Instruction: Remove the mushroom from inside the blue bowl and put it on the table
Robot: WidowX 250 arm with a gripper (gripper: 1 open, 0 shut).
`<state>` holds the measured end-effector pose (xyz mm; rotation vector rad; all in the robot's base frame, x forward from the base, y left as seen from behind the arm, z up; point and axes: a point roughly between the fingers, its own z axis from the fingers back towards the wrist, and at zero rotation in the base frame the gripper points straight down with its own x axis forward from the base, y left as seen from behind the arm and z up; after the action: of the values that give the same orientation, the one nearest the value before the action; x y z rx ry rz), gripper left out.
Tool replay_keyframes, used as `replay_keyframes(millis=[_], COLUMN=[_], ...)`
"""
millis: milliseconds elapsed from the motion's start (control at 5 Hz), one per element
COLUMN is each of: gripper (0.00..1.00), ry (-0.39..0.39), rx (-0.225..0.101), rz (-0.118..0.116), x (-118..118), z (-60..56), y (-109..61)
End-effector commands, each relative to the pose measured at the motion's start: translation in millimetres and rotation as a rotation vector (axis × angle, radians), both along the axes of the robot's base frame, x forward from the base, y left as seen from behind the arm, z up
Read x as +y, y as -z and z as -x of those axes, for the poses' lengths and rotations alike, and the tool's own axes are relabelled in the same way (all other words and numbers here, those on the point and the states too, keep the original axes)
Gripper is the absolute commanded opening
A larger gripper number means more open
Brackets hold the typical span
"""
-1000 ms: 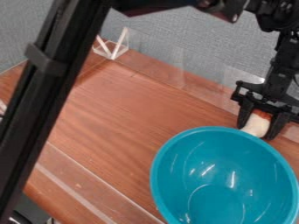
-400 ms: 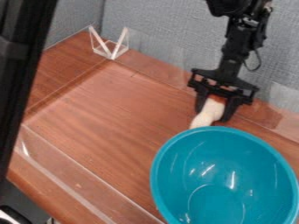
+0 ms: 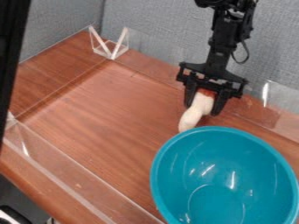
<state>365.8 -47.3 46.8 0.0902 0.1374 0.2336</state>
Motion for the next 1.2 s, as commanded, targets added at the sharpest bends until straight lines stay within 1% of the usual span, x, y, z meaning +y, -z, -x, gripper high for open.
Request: replay_keyframes(millis=[0,200,400,600,800,1000], gripper=[0.00,0.00,0.00,0.00,0.00,0.00], ry=[0.015,0.032,0.050,0.061,0.027,0.017], rx=[-0.100,-0.112,-0.141,-0.196,-0.247,-0.238], rz=[0.024,0.032,0.044,0.044,0.042,0.026], x=[-2.3,-3.5,-4.2,-2.3,18.5,42.6], z=[-4.8,-3.2,0.4,12.3,37.3,63.0], y=[-37.1,-43.6,-59.1,-92.4,-126.7,-124.1])
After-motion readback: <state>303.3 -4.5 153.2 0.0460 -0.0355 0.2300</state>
